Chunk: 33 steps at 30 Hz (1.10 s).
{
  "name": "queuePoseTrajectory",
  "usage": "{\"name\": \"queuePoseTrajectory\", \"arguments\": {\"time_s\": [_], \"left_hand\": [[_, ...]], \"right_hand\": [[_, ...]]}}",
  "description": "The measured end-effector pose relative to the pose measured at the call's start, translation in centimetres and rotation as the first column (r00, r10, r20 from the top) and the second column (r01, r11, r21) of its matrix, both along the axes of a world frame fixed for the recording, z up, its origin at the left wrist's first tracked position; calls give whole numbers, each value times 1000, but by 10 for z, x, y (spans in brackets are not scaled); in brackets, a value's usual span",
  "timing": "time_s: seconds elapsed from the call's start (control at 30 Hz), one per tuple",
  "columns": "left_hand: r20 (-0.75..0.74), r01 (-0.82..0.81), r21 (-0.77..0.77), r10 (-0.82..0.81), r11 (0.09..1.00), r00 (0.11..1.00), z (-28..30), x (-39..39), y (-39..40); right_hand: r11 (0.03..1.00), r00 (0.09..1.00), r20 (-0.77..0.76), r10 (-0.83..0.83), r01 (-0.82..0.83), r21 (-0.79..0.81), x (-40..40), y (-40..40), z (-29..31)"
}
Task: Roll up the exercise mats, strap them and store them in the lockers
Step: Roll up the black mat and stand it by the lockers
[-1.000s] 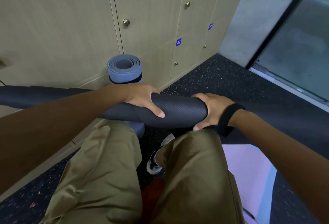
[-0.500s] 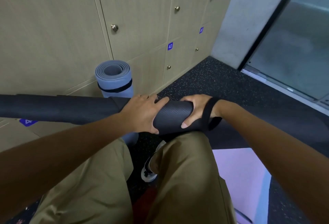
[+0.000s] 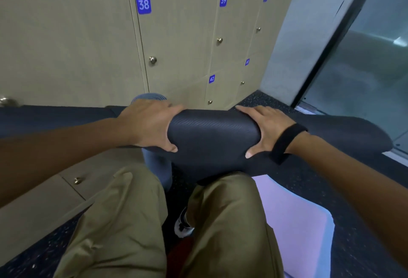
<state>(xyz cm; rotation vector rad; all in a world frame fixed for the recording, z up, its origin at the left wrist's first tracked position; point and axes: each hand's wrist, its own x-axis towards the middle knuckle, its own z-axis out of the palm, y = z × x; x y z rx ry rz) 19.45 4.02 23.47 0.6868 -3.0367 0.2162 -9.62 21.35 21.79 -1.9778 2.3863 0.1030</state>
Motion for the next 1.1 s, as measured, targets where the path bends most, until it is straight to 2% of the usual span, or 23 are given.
{"name": "queuePoseTrajectory", "arguments": {"time_s": [0.17,0.4,0.6,0.73,0.83,0.93,1.03,1.1], "left_hand": [[-4,-42,47,43,998,999,29,41,27],[-46,-37,47,39,998,998,56,93,59],[48,-15,228,4,974,999,21,126,82],[103,-31,337,-4,941,995,-19,138,99],[121,-27,337,-15,941,993,-39,139,105],[61,-27,330,7,944,998,-36,126,111],[5,45,326,-50,944,999,-30,96,129],[-24,84,378,-82,922,996,-32,69,142]], "right_hand": [[994,993,-68,92,-95,-47,32,20,25],[969,979,-168,115,-148,-196,83,55,45],[978,973,-150,176,-190,-91,120,94,11],[980,977,-84,198,-198,6,134,109,-23],[972,974,-97,205,-214,-97,139,119,-47],[960,976,-107,190,-208,-190,142,122,-54],[954,976,-121,179,-202,-220,146,124,-54],[952,978,-117,174,-197,-232,147,125,-54]]}}
